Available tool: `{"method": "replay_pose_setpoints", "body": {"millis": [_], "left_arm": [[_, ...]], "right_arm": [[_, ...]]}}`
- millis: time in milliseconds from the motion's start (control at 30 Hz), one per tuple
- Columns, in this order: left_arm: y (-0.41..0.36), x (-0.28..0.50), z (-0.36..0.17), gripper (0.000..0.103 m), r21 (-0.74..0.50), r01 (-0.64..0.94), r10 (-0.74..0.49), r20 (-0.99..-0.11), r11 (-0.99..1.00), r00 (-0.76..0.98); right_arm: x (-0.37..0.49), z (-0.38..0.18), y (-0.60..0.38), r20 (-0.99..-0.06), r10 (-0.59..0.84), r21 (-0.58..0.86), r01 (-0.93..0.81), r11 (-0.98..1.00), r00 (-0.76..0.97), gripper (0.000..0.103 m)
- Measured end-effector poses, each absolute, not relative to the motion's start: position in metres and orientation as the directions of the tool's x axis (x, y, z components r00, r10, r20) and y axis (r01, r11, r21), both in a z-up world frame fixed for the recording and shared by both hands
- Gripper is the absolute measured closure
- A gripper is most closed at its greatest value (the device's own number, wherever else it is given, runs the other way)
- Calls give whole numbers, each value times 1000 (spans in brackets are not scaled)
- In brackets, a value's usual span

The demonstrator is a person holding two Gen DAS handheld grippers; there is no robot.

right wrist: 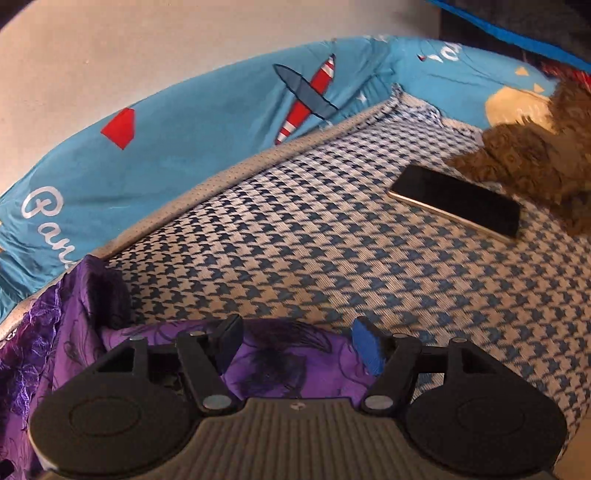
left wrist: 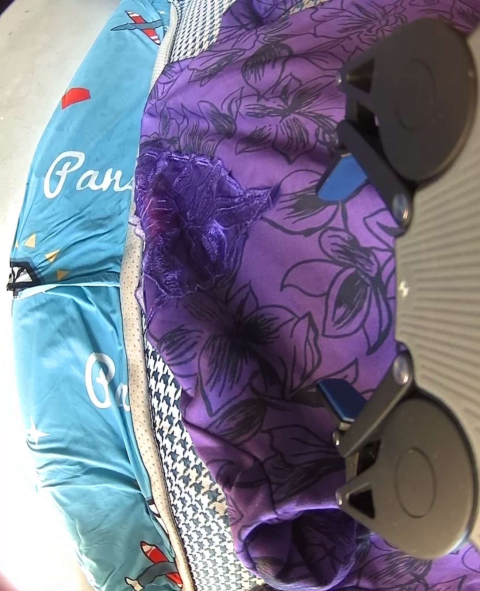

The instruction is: Fold clothes

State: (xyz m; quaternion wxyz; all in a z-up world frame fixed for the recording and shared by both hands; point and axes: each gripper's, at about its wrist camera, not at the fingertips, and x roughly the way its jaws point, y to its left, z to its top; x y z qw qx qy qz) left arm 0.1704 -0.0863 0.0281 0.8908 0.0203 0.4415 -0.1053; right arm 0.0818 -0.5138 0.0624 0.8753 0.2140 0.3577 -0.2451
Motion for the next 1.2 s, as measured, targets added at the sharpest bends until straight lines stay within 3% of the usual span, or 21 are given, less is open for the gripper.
{"method": "replay_pose_setpoints", "body": {"millis": [100,200,433,767,867,933,967,1067,1200], "left_arm": [[-90,169,29,0,-64,210,-178,-791,976,585],[-93,168,29,0,-64,214,-180,-791,975,585],[-92,172,27,0,-75,206,-183,-799,976,574],[-96,175,25,0,-68,218,-183,-805,974,564],[-97,176,25,0,-67,214,-178,-809,975,560],[-98,177,24,0,-63,214,-175,-812,975,557],[-99,177,24,0,-61,216,-174,-812,975,557],[-100,178,23,0,-55,219,-171,-814,974,556],[-101,178,21,0,-52,217,-167,-817,975,553]], "right_arm": [[77,63,-520,-700,-242,246,546,801,672,38],[82,61,-511,-675,-260,171,490,855,690,33],[101,44,-489,-694,-221,8,314,949,686,33],[130,10,-480,-730,-249,-86,277,957,636,32],[131,10,-478,-725,-220,-62,256,965,653,54],[132,12,-474,-721,-207,-60,238,970,662,85],[132,13,-473,-718,-206,-60,236,970,665,92],[133,19,-473,-688,-235,-59,269,961,686,97],[127,42,-474,-556,-364,-113,366,924,747,98]]}}
